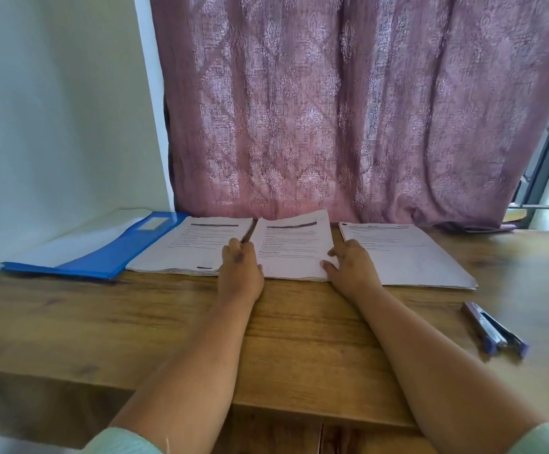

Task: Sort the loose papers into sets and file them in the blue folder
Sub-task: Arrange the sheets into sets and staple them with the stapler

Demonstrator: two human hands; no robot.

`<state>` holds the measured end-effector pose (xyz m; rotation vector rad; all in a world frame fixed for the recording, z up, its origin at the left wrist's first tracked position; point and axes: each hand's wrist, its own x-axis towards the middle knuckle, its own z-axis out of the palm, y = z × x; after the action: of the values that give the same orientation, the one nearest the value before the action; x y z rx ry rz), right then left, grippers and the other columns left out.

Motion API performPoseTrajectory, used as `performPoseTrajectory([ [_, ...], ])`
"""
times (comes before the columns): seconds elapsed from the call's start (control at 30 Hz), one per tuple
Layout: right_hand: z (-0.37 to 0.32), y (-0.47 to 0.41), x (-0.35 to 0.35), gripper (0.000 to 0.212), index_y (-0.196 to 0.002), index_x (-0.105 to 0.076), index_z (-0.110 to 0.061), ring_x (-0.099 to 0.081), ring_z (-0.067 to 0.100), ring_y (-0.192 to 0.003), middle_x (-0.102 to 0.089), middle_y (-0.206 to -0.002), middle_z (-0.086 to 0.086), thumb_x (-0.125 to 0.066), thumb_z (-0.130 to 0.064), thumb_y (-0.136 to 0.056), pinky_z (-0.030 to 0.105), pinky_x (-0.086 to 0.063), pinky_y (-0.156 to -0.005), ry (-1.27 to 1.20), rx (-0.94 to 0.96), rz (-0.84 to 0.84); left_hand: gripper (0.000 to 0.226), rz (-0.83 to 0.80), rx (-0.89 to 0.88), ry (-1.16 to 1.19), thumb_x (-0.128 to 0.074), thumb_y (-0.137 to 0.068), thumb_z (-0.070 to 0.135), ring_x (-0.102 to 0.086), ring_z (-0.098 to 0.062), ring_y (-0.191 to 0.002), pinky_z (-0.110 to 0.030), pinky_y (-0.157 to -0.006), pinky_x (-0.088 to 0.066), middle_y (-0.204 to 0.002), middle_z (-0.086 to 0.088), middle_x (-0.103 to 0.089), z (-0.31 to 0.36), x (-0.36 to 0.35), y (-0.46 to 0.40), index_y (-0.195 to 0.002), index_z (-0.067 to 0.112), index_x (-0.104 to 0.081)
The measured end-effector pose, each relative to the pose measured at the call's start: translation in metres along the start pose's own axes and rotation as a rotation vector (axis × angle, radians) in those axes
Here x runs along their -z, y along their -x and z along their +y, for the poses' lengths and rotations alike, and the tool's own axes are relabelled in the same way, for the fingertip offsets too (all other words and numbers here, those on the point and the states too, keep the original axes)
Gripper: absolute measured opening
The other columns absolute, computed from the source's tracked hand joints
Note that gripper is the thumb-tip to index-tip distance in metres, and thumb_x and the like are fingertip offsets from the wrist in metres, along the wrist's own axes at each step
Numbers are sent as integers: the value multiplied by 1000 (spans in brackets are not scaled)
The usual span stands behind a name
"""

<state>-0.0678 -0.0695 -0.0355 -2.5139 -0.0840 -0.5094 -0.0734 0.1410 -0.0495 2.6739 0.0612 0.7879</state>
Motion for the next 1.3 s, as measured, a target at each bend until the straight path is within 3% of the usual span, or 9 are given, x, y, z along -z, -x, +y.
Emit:
performPoseTrajectory([
  [0.1, 3, 4, 28, 21, -105, -69, -5, -57, 29, -103, -56, -117, 12, -63, -20, -91, 28, -44, -83, -135, 55, 256, 48, 119, -118, -184, -59, -91, 42, -42, -26, -123, -38, -92, -48, -137, -11, -44, 19, 9, 11, -129, 14, -50],
  [0.2, 30, 6, 73, 26, -113, -65, -8, -46, 36, -114, -55, -120, 17, -60, -18, -89, 36, -38, -93, 34, 32, 469, 49, 140, -305, -118, -61, -88, 44, -45, -30, -121, -44, -94, -44, -133, -11, -50, 50, 12, 26, -125, 13, -55],
  [0.33, 111, -4, 110, 55, -129, -56, -24, -43, 38, -117, -50, -128, 14, -35, -47, -84, 44, -38, -100, 479, -312, 310, 54, -40, -338, 130, -60, -90, 45, -44, -25, -121, -40, -96, -44, -130, -6, -51, 97, 6, 38, -133, 14, -48],
  [0.47, 146, 3, 124, 74, -142, -40, -5, -40, 36, -132, -39, -146, 20, -52, -56, -91, 41, -35, -107, 405, -536, -2, 68, -324, -174, 295, -58, -91, 47, -37, -27, -132, -38, -102, -42, -141, -9, -38, 150, -14, 38, -144, 14, -30],
  [0.63, 151, -7, 131, 76, -135, -48, 1, -52, 32, -123, -54, -136, 18, -53, -60, -90, 36, -43, -99, 350, -535, -119, 75, -526, -32, 237, -52, -97, 40, -18, -33, -143, -40, -112, -31, -156, -18, -12, 204, -47, 29, -151, 8, -12],
  [0.87, 159, -13, 131, 67, -133, -47, -1, -54, 27, -119, -56, -131, 13, -69, -44, -86, 31, -45, -91, 318, -537, -188, 92, -531, 102, 196, -58, -96, 34, -26, -37, -140, -40, -113, -29, -158, -18, -16, 218, -57, 4, -153, 2, 6],
  [1.07, 158, -15, 133, 70, -136, -44, 0, -53, 28, -119, -54, -132, 15, -75, -34, -83, 33, -46, -91, 232, -589, -190, 88, -546, 130, 391, -79, -79, 24, -48, -29, -127, -31, -99, -42, -143, -11, -46, 206, -58, -6, -148, 9, -27],
  [1.2, 161, -12, 132, 77, -134, -45, 0, -54, 30, -115, -53, -128, 16, -83, -31, -74, 35, -48, -86, 126, -637, -169, 43, -552, 132, 370, -63, -87, 15, -56, -29, -115, -31, -91, -49, -128, -11, -58, 208, -58, 0, -128, 8, -52],
  [1.3, 158, -9, 132, 75, -132, -48, -2, -54, 30, -115, -54, -127, 16, -84, -27, -71, 35, -49, -89, 101, -638, -147, 33, -505, 90, 407, -52, -92, 19, -51, -26, -107, -35, -88, -47, -118, -4, -54, 211, -60, 5, -124, 12, -49],
])
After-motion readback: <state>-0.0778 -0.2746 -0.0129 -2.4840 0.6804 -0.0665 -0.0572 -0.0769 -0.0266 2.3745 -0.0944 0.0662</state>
